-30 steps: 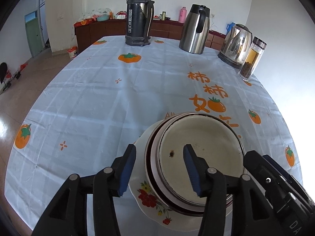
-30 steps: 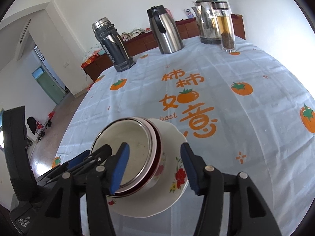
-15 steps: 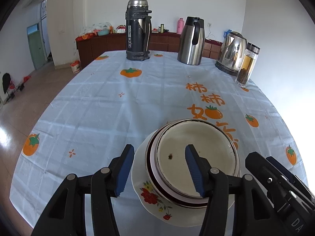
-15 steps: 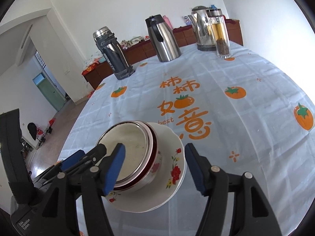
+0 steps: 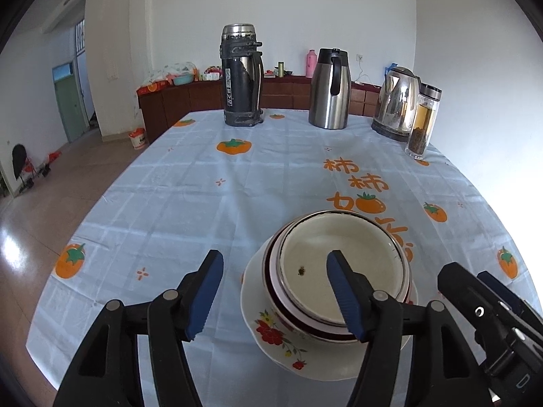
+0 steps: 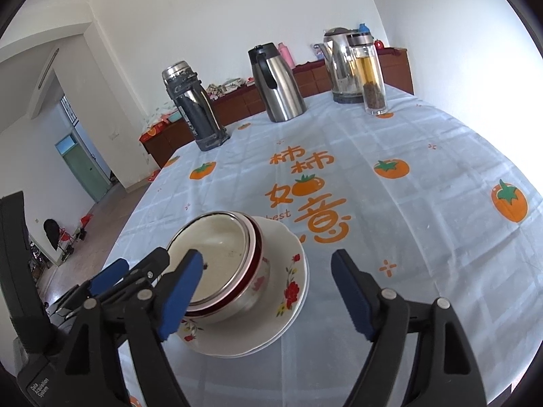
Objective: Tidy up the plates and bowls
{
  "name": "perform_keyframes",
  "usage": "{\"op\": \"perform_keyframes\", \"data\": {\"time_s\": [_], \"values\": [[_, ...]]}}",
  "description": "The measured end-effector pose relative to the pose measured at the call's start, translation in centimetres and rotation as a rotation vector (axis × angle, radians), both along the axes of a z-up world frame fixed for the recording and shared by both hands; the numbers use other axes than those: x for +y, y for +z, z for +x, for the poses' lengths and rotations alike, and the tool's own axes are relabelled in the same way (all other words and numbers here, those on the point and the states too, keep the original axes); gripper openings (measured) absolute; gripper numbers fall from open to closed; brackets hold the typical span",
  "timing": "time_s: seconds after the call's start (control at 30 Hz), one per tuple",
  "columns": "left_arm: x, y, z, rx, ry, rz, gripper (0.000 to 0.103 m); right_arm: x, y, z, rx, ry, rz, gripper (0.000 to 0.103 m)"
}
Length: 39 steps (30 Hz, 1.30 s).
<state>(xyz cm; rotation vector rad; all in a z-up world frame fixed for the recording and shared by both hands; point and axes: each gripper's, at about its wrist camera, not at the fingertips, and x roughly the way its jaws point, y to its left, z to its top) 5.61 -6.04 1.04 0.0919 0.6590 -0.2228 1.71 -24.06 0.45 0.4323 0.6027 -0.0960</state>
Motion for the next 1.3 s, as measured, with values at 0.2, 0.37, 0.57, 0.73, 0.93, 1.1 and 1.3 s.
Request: {"op": "perform_keyframes", "data": {"time_s": [0.2,0.37,0.57,0.73,0.93,1.1,1.3], "values": [[0.0,0.2,-1.4,-0.056,-0.002,0.044,0.066,0.8,0.5,-1.3,-0.046,0.002,-0.03,0.081],[0.2,0.8,-2.4,-0.095,-0.009,0.038,0.074,1.5,1.5,-2.6,-0.104,-0.01,-0.075,0.087],[1.1,1.4,-3.2,-0.121,0.0,-0.013,0.08,1.6,1.9,-3.8,-0.144,-0.03,-0.089,0.097],[1.4,1.7,-3.6,-0.117,-0.002,-0.032,0.081,1.5,2.0,-4.2,-0.154,-0.028,-0.081,0.097],[1.2,1.3,-3.8,-0.101,0.002,-0.026,0.082,1.7,2.1,-4.6,-0.156,-0.025,-0.107,0.097],[0.8,0.7,-3.5,-0.088,0.006,-0.009,0.082,1.2,1.6,-4.4,-0.145,-0.037,-0.106,0.097],[1.0,-0.6,-3.4,-0.086,-0.017,0.012,0.082,0.8,0.6,-4.2,-0.119,-0.02,-0.115,0.097]]}}
